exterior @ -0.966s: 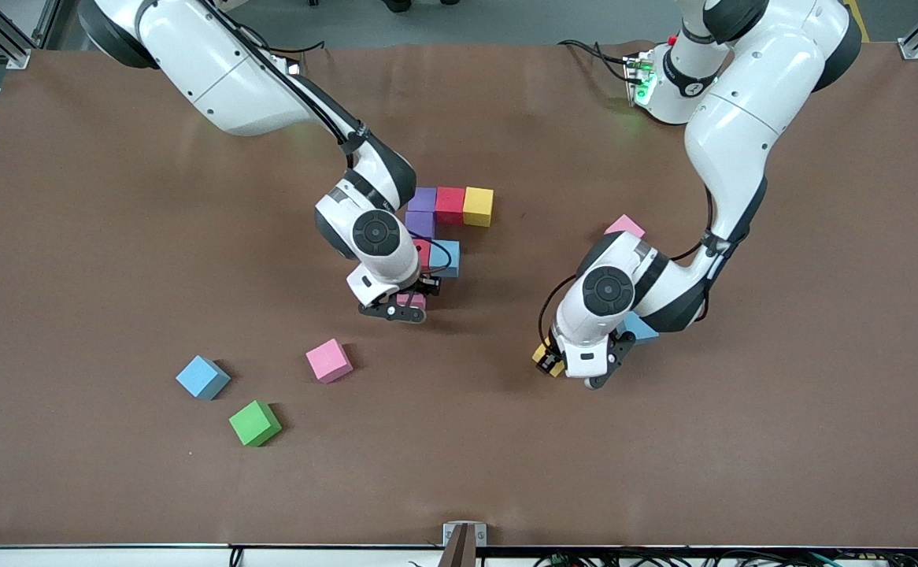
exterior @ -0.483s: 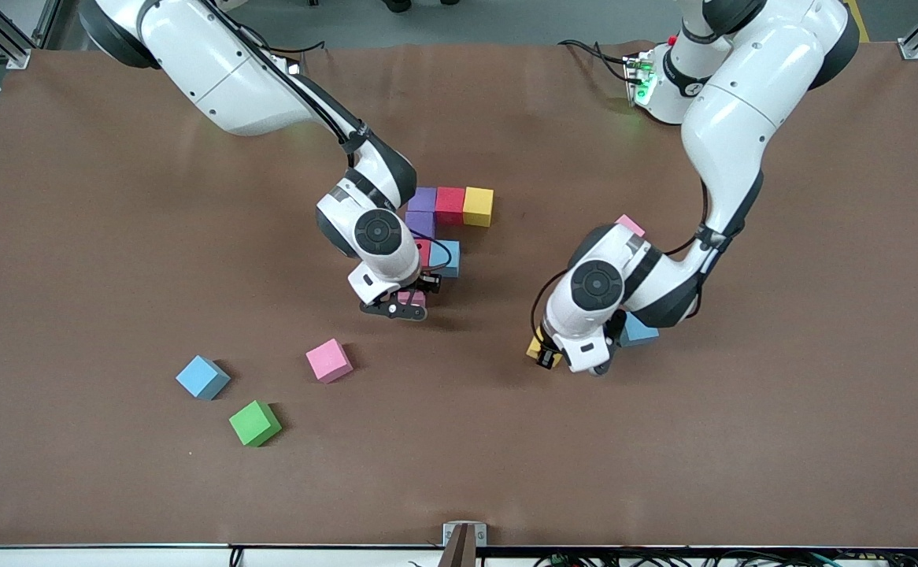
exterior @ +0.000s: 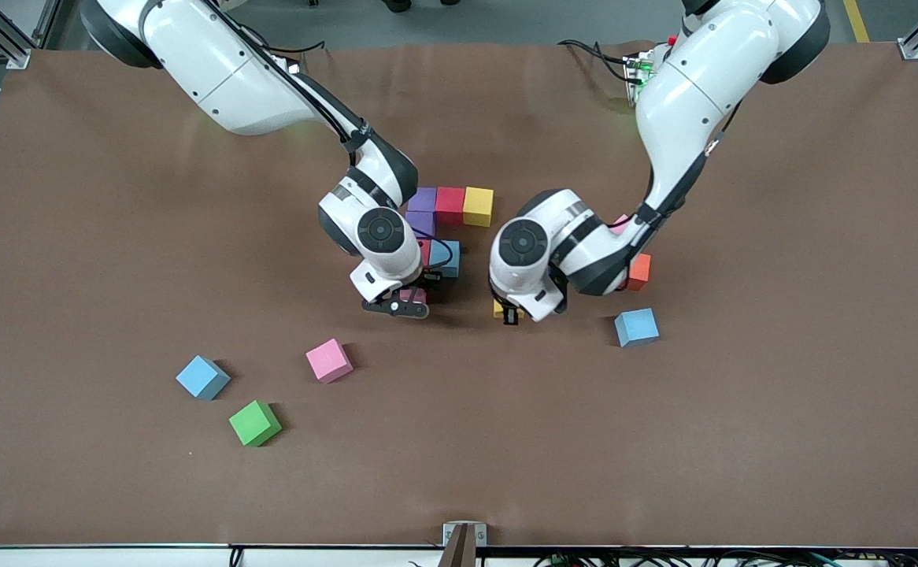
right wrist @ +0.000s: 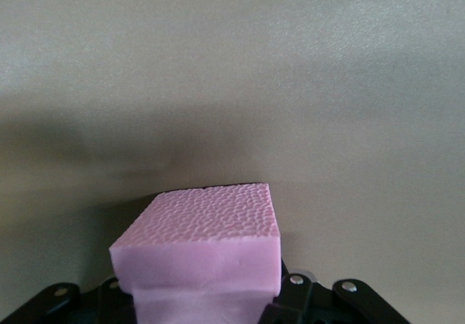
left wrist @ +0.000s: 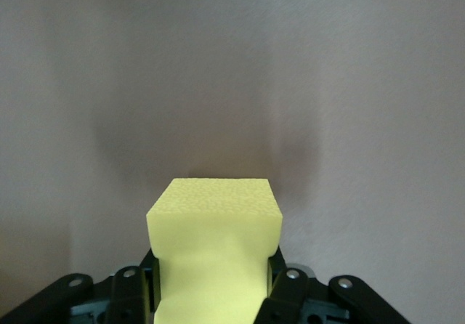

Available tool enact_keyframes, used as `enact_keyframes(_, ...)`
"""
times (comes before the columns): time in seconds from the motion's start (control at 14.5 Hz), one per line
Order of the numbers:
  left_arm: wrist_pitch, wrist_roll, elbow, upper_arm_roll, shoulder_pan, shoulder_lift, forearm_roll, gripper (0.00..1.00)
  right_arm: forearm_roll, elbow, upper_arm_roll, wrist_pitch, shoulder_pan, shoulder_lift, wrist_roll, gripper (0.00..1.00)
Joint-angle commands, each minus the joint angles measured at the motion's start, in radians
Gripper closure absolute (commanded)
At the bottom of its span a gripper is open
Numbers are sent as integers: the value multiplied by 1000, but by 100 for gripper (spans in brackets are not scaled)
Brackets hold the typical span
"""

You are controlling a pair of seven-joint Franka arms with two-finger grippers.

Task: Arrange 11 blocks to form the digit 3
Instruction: 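Carry the yellow cube to the cube row with the left gripper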

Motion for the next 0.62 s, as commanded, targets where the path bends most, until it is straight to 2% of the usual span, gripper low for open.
enact_keyframes(0.0,-6,-81,-62,3,-40,-32,10,67,-21,-12,-4,22,9,1,8,98)
enact_keyframes(0.55,2,-152,-66,3,-112,-26,13,67,-21,-13,-5,25,12,4,8,98)
